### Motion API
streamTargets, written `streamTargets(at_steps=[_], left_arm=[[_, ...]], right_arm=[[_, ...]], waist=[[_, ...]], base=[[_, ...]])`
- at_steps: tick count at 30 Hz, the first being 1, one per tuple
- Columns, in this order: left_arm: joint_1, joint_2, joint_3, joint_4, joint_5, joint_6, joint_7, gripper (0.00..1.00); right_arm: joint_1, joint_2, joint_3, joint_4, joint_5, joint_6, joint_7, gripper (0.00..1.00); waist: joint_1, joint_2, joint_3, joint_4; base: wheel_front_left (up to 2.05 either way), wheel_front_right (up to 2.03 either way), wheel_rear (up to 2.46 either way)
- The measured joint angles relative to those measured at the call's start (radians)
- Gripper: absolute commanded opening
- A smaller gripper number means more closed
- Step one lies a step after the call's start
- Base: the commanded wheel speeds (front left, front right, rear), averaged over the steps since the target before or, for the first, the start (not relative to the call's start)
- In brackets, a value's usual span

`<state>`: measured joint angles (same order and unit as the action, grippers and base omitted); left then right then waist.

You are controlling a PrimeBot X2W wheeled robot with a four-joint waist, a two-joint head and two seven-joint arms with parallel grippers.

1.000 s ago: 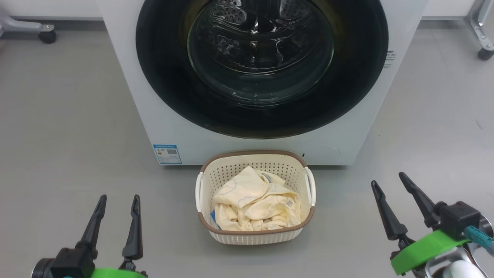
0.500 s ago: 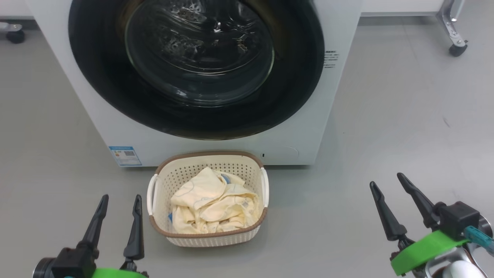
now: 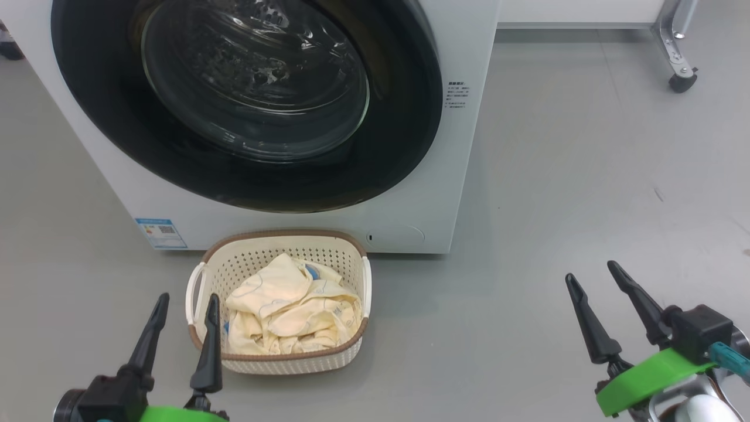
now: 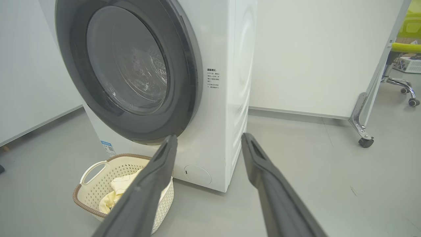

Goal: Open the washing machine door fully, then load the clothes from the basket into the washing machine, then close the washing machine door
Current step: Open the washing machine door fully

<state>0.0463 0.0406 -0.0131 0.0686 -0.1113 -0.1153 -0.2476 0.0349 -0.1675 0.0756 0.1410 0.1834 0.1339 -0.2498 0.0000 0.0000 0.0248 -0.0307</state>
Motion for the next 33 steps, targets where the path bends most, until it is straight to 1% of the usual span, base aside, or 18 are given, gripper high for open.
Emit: streamTargets(at_steps=[8, 15, 17, 18, 19, 22, 25, 28, 30, 33], left_arm=[[0.0, 0.0, 0.003, 0.0, 0.0, -0.003, 0.0, 1.0], [0.0, 0.0, 0.009, 0.0, 0.0, -0.007, 0.0, 1.0], [0.0, 0.0, 0.009, 0.0, 0.0, -0.007, 0.0, 1.0], [0.0, 0.0, 0.01, 0.0, 0.0, -0.007, 0.0, 1.0], [0.0, 0.0, 0.01, 0.0, 0.0, -0.007, 0.0, 1.0], [0.0, 0.0, 0.012, 0.0, 0.0, -0.007, 0.0, 1.0], [0.0, 0.0, 0.014, 0.0, 0.0, -0.008, 0.0, 1.0], [0.0, 0.0, 0.013, -0.001, 0.0, -0.008, 0.0, 1.0], [0.0, 0.0, 0.013, -0.002, 0.0, -0.008, 0.0, 1.0], [0.0, 0.0, 0.01, -0.003, -0.001, -0.008, 0.0, 1.0]], right_arm=[[0.0, 0.006, -0.004, -0.004, 0.015, 0.0, 0.0, 1.0], [-0.001, 0.035, -0.035, -0.009, 0.073, 0.0, 0.0, 1.0], [-0.001, 0.051, -0.06, -0.007, 0.118, 0.0, 0.0, 0.99], [0.0, 0.057, -0.077, -0.008, 0.142, 0.0, 0.0, 0.29], [-0.001, 0.062, -0.094, -0.008, 0.162, 0.0, 0.0, 0.0], [-0.001, 0.063, -0.122, 0.002, 0.228, 0.0, 0.0, 0.0], [-0.001, 0.066, -0.143, 0.022, 0.343, 0.0, -0.001, 0.0], [-0.001, 0.068, -0.176, 0.045, 0.52, 0.0, -0.001, 0.0], [-0.004, 0.062, -0.186, 0.066, 0.662, 0.0, -0.001, 0.0], [-0.006, 0.022, -0.176, 0.105, 0.896, 0.0, -0.001, 0.0]], waist=[[0.0, 0.0, 0.008, -0.004], [0.0, 0.0, 0.01, -0.014], [0.0, 0.0, 0.01, -0.017], [0.0, 0.0, 0.011, -0.019], [0.0, 0.0, 0.012, -0.02], [0.0, 0.0, 0.013, -0.024], [0.0, 0.0, 0.016, -0.026], [0.0, 0.0, 0.02, -0.026], [-0.0001, 0.0, 0.023, -0.025], [-0.0001, 0.0, 0.028, -0.019]], base=[[0.1, 0.1, -0.2], [0.0, 0.0, 0.0], [0.0, 0.0, 0.0], [0.0, 0.0, 0.0], [0.0, 0.0, 0.0], [0.0, 0.0, 0.0], [0.0, 0.0, 0.0], [0.0, 0.0, 0.0], [0.0, 0.0, 0.0], [0.0, 0.0, 0.0]])
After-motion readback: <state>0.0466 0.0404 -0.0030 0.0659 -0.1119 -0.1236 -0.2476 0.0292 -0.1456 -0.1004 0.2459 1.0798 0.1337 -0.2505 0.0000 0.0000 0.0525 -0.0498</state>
